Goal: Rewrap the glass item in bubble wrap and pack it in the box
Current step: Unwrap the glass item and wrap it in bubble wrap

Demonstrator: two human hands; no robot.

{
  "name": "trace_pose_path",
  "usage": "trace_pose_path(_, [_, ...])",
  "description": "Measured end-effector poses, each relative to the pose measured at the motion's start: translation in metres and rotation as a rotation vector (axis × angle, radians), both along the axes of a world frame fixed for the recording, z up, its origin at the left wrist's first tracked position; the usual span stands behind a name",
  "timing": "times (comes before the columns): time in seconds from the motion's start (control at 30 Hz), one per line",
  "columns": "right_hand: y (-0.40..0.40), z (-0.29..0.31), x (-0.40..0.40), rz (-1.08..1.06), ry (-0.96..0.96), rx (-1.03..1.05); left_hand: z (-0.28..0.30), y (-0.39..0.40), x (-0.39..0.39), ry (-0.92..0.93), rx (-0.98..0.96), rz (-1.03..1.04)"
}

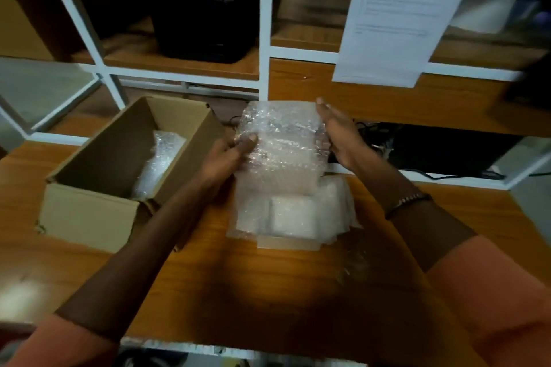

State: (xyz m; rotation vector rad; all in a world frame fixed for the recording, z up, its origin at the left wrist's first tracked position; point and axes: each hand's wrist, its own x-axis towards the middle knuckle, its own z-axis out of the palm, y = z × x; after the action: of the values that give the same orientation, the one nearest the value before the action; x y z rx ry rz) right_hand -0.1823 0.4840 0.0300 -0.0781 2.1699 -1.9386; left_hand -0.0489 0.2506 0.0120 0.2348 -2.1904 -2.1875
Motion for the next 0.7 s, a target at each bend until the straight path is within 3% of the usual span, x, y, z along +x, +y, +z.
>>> trace_pose_path(0.1, [0.042, -0.017, 0.025, 0.008, 0.007, 0.045, -0.021, 0.021, 0.012, -0.087, -0.038, 0.021])
trace_pose_path(0.3, [0.085, -0.052, 0.076, 0.048, -0.177, 0.069, -0.056, 0.069, 0.049, -0.127, -0.090, 0.079])
trace_pose_path(0.43, [0.085, -0.070, 0.121, 0.062, 0.089, 0.303, -0.075, 0.087, 0.072, -0.082, -0.065, 0.109])
trace_pose_path(0.57, [0.080, -0.082, 0.161, 0.544, 0.229, 0.544, -0.079, 0.097, 0.089, -0.133, -0.110, 0.161])
trace_pose_path(0.63, [0.073, -0.095, 0.168, 0.628, 0.283, 0.512, -0.077, 0.103, 0.096, -0.153, -0.125, 0.186])
trace_pose_path(0.7, [0.067, -0.107, 0.168, 0.561, 0.278, 0.417, -0.071, 0.108, 0.102, -0.167, -0.132, 0.179])
